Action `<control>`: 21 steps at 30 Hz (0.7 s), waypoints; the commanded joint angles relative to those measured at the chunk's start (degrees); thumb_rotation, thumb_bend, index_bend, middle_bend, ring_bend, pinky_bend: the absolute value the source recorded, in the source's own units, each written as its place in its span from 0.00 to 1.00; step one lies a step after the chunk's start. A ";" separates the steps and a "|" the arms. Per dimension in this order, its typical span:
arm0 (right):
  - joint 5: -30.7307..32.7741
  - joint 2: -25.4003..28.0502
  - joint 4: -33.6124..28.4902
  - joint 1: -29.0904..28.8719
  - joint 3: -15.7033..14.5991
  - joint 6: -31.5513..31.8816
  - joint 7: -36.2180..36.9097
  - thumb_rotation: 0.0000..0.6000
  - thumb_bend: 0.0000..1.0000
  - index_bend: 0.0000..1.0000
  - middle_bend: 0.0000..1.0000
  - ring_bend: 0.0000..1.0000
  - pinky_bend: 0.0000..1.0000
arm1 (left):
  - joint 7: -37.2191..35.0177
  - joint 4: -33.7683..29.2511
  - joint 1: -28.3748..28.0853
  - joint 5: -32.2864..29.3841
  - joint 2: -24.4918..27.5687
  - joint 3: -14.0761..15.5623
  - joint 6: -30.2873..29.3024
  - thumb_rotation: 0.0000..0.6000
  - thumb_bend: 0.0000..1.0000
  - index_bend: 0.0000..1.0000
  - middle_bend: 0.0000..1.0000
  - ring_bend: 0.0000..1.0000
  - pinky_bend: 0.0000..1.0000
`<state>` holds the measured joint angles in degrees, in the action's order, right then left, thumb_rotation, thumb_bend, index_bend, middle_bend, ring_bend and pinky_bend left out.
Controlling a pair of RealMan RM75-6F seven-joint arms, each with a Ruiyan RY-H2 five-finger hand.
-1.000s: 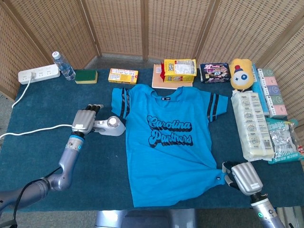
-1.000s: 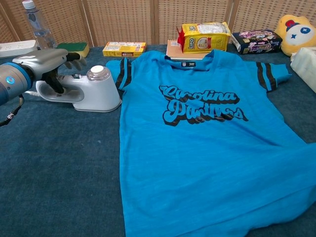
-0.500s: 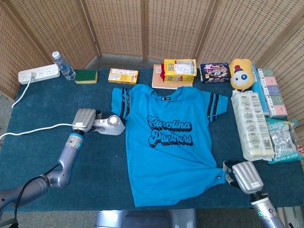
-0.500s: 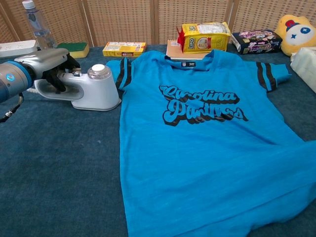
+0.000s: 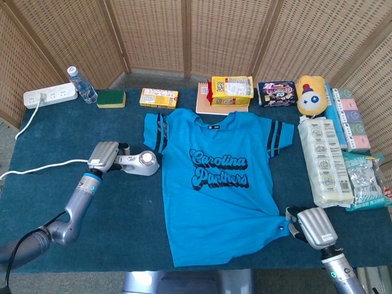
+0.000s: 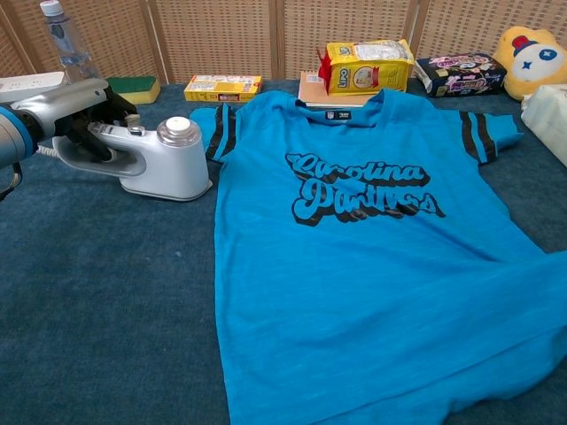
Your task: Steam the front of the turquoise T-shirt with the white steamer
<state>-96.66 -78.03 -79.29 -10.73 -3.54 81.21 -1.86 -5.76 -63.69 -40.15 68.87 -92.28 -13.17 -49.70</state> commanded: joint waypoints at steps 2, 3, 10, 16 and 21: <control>0.03 0.07 -0.29 -0.06 0.12 0.02 0.07 1.00 0.62 0.64 0.61 0.69 0.87 | -1.76 -4.04 0.00 2.43 2.73 0.23 -0.93 1.00 0.44 0.59 0.70 0.65 0.73; -0.04 0.07 -0.35 -0.05 0.10 0.08 0.08 1.00 0.62 0.64 0.61 0.69 0.87 | -1.92 -5.04 -0.06 2.84 3.13 0.16 -1.26 1.00 0.44 0.59 0.70 0.65 0.73; -0.59 0.16 -0.75 0.04 -0.09 0.46 0.02 1.00 0.61 0.64 0.61 0.69 0.87 | -0.61 -10.56 -0.43 3.21 4.25 -0.18 -2.75 1.00 0.44 0.59 0.70 0.65 0.73; -1.11 0.28 -1.05 0.06 -0.15 0.94 0.41 1.00 0.61 0.64 0.61 0.69 0.87 | 2.71 -12.14 -1.96 2.16 1.38 -0.36 -2.89 1.00 0.43 0.59 0.70 0.65 0.73; -1.30 0.15 -0.86 0.02 -0.21 0.98 0.72 1.00 0.62 0.64 0.61 0.69 0.87 | 5.17 -11.07 -3.32 1.42 -2.24 -0.63 -3.41 1.00 0.43 0.59 0.70 0.65 0.73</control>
<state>-97.95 -77.87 -80.15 -10.70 -3.75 82.19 -1.14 -1.30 -75.17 -42.97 70.66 -93.65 -13.67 -52.91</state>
